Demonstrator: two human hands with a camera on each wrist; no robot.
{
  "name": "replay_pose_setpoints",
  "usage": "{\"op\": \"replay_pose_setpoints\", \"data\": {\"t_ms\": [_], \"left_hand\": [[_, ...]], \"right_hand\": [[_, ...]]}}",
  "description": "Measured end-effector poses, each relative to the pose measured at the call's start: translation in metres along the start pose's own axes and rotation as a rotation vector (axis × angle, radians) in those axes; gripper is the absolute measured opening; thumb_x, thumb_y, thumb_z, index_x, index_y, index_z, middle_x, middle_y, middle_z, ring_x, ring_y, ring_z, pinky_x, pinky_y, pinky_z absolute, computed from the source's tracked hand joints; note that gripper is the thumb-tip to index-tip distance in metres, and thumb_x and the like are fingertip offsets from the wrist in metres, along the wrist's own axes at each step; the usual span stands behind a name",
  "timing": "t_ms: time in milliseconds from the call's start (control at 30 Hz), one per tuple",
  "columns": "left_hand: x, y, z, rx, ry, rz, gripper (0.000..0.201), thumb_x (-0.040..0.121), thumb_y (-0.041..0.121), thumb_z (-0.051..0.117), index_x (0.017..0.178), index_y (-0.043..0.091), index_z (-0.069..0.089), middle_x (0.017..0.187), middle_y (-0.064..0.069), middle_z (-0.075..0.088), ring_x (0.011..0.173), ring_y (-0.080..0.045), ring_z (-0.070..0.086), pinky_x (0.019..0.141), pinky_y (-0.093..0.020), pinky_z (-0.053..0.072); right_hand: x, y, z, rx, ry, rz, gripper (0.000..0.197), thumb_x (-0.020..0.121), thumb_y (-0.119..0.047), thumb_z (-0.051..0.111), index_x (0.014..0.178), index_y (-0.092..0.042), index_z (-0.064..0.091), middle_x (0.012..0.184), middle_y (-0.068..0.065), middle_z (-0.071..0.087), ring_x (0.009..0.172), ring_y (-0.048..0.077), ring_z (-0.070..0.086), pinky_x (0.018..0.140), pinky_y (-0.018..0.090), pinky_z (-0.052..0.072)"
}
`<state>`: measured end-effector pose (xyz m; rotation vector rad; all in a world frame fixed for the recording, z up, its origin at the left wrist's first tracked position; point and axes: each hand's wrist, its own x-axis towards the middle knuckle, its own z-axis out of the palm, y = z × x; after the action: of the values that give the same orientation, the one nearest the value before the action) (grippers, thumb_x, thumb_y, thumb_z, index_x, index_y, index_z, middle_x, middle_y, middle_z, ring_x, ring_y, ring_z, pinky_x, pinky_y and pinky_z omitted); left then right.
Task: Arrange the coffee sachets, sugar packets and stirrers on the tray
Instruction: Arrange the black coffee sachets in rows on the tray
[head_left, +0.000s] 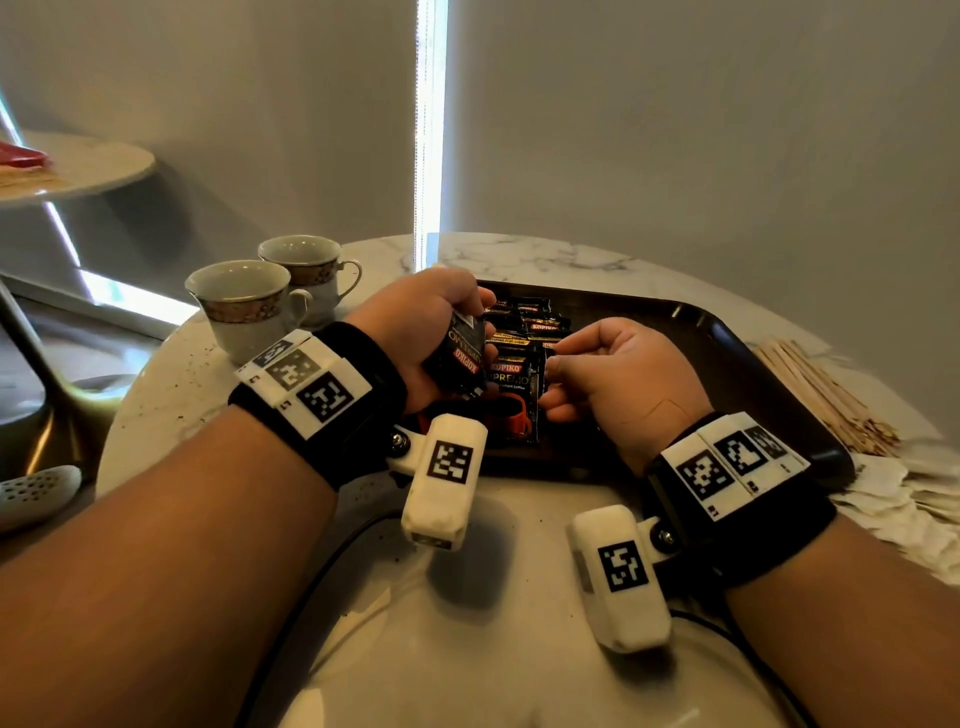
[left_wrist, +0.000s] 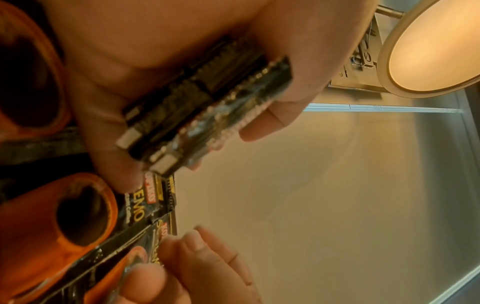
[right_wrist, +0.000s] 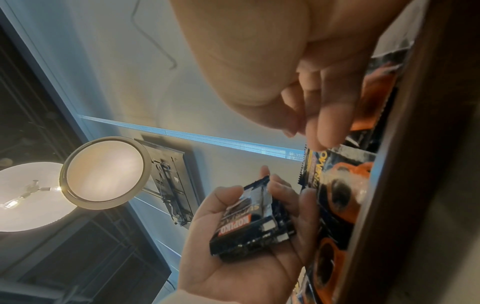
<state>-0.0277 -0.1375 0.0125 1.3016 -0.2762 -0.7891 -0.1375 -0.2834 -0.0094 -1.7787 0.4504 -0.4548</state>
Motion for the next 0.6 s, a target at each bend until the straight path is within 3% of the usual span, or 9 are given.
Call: {"op": "replay_pose_setpoints", "data": {"t_ms": [100,200,333,400,500,600], "left_hand": [[-0.002,0.003,0.001,-0.038,-0.048,-0.001,0.023,0.089,0.027,0.052,0.106,0.013,0.060,0.086,-0.008,0.055,0.067,-0.020,0.057,0.065,-0.036,0.053],[-0.005,0.005,0.003,-0.085,-0.098,0.024,0.025,0.089,0.034,0.049,0.095,0.012,0.060,0.081,-0.009,0.057,0.064,-0.021,0.056,0.063,-0.032,0.048],[-0.007,0.004,0.005,-0.185,-0.138,0.061,0.035,0.079,0.026,0.042,0.104,0.007,0.060,0.082,-0.014,0.058,0.064,-0.024,0.055,0.062,-0.031,0.049],[-0.006,0.002,0.005,-0.231,-0.150,0.078,0.044,0.073,0.023,0.043,0.109,0.005,0.059,0.086,-0.017,0.059,0.064,-0.026,0.058,0.062,-0.032,0.052],[-0.003,-0.001,0.007,-0.243,-0.163,0.102,0.043,0.077,0.013,0.043,0.115,0.004,0.061,0.102,-0.023,0.063,0.076,-0.033,0.066,0.068,-0.041,0.058],[-0.002,-0.003,0.009,-0.197,-0.154,0.123,0.037,0.091,0.006,0.041,0.120,0.009,0.064,0.114,-0.023,0.066,0.089,-0.038,0.071,0.069,-0.047,0.061]], "right_hand": [[-0.001,0.001,-0.004,0.056,0.024,-0.025,0.010,0.092,-0.002,0.066,0.101,-0.004,0.062,0.081,0.016,0.072,0.061,0.023,0.069,0.056,0.033,0.060],[-0.001,0.001,-0.008,0.103,0.034,-0.056,0.010,0.092,-0.003,0.065,0.102,-0.005,0.063,0.078,0.013,0.071,0.064,0.028,0.067,0.063,0.043,0.059],[-0.004,0.003,-0.009,0.133,0.002,-0.142,0.009,0.091,-0.006,0.068,0.098,-0.013,0.067,0.082,0.005,0.072,0.067,0.024,0.064,0.070,0.051,0.057],[-0.005,0.003,-0.010,0.084,-0.045,-0.207,0.018,0.090,-0.007,0.069,0.100,-0.021,0.071,0.088,0.001,0.072,0.074,0.020,0.065,0.069,0.045,0.060],[-0.009,0.001,-0.009,0.081,-0.177,-0.250,0.040,0.088,0.001,0.067,0.107,-0.033,0.072,0.105,0.005,0.070,0.080,0.017,0.064,0.060,0.024,0.053],[-0.013,-0.001,-0.010,0.194,-0.237,-0.238,0.049,0.088,0.010,0.060,0.113,-0.031,0.070,0.098,0.012,0.067,0.065,0.014,0.059,0.058,0.023,0.053]]}}
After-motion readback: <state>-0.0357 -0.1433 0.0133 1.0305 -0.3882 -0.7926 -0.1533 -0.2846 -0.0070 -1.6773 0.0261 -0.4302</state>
